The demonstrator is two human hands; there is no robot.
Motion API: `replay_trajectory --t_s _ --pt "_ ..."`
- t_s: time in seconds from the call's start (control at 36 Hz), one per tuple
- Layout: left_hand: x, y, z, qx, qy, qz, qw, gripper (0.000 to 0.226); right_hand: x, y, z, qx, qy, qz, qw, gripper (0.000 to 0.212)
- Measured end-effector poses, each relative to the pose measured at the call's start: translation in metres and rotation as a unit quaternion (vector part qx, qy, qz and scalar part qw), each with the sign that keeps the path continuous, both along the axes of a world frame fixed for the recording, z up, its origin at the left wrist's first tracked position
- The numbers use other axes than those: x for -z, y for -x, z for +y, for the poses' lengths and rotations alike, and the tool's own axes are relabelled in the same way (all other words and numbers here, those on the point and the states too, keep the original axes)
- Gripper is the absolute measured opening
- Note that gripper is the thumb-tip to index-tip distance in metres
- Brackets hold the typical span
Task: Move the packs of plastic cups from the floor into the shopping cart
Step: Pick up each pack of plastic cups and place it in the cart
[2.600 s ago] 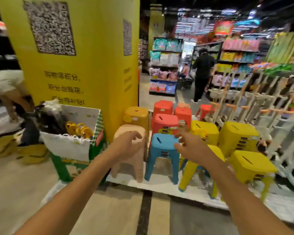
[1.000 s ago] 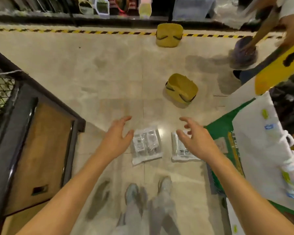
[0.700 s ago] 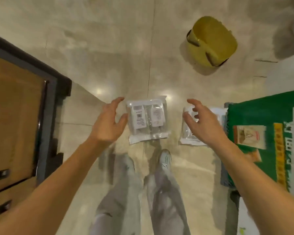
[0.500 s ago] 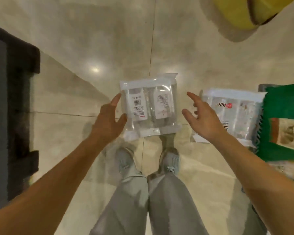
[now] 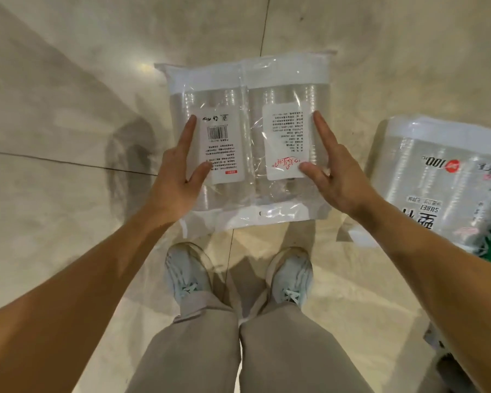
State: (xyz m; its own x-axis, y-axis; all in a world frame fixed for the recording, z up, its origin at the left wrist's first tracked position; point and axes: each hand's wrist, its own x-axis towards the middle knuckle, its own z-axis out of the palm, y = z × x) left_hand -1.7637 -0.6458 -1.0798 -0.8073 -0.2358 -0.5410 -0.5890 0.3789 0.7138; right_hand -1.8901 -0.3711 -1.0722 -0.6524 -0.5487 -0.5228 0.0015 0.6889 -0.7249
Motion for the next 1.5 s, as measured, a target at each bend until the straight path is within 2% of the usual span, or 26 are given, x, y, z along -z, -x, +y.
replay_trajectory --t_s 0.19,0.36,0.5,0.72,0.86,0.97,1.17,1.5 --pt "-0.149 0.017 -0.042 -0.055 0.026 0.035 0.998 0.071 -0.154 0.031 -0.050 -0.014 -0.011 0.061 0.998 0.075" --pt "-0.351 0.031 -0.096 -0.117 -0.008 0.098 0.988 0.066 -0.340 0.071 -0.114 -0.039 0.022 0.117 0.992 0.070" --pt "-0.540 0.020 -0.142 -0.171 0.031 0.140 0.975 0.062 -0.522 0.093 -0.176 -0.083 0.042 0.164 0.982 0.066" --pt "-0.841 -0.059 -0.151 -0.307 0.118 0.213 0.920 0.055 -0.827 0.068 -0.253 -0.175 0.094 0.246 0.949 0.064" --pt "-0.970 -0.148 -0.121 -0.385 0.168 0.234 0.877 0.059 -0.964 0.011 -0.279 -0.279 0.146 0.254 0.914 0.062" --pt "-1.029 -0.223 -0.082 -0.460 0.204 0.235 0.832 0.057 -1.018 -0.045 -0.300 -0.372 0.190 0.254 0.872 0.062" --pt "-1.061 -0.371 -0.006 -0.588 0.218 0.209 0.750 0.058 -1.070 -0.187 -0.316 -0.512 0.240 0.248 0.787 0.060" --pt "-1.058 -0.636 0.126 -0.741 0.273 0.166 0.590 0.059 -1.067 -0.492 -0.317 -0.669 0.303 0.199 0.649 0.059"
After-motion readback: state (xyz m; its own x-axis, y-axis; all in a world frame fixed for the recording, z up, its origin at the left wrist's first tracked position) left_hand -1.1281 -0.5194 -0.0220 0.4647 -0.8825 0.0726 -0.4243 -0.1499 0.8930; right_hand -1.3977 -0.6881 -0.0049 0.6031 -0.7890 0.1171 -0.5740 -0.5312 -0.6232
